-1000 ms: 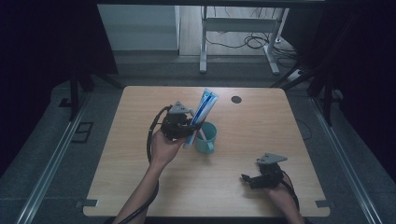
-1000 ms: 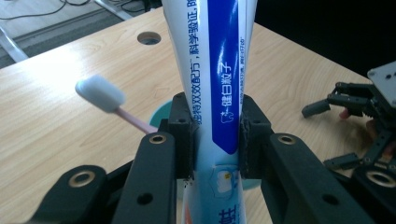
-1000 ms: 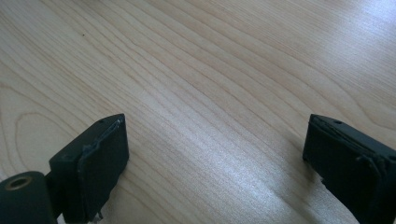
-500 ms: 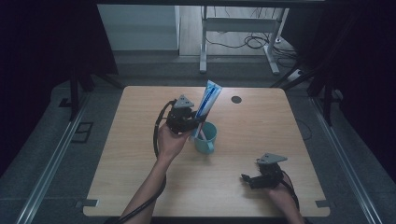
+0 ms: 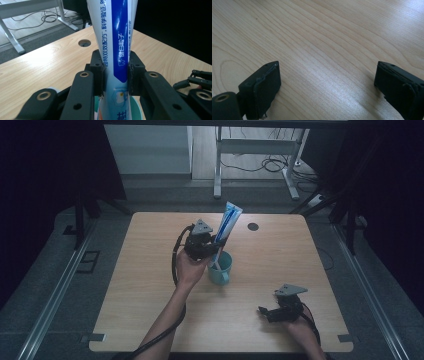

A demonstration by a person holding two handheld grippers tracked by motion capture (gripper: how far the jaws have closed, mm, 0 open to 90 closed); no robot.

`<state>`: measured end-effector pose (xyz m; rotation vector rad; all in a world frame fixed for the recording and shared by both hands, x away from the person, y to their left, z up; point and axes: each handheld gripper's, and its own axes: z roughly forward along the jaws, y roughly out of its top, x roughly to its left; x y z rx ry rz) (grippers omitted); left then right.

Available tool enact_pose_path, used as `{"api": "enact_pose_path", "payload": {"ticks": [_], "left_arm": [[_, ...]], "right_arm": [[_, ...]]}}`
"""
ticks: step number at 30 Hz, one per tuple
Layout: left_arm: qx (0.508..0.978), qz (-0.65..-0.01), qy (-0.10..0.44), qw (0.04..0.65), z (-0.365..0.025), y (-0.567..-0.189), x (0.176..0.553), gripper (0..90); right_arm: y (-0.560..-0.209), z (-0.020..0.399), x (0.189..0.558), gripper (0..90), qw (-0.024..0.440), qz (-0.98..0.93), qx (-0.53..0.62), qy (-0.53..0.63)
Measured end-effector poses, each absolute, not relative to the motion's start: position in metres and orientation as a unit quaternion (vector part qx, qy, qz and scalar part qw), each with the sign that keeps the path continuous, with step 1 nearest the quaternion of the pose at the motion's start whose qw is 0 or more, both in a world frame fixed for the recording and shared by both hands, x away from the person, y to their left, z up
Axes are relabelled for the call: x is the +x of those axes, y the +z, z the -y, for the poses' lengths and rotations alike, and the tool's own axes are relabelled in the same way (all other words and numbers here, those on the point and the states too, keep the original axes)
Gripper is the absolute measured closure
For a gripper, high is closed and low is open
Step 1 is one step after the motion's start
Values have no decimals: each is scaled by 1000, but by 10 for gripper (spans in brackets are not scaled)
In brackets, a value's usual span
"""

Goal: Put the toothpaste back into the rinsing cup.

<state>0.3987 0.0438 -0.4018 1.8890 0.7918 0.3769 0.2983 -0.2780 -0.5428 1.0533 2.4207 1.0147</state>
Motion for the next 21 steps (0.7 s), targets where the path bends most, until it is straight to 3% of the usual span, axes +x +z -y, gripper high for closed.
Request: {"api": "enact_pose_path", "payload": {"ticks": [21], "left_arm": [[778,-344,166,499,-34,-435,401,712]], "right_arm": [[-543,278,298,69,155,-845,368,355]]}}
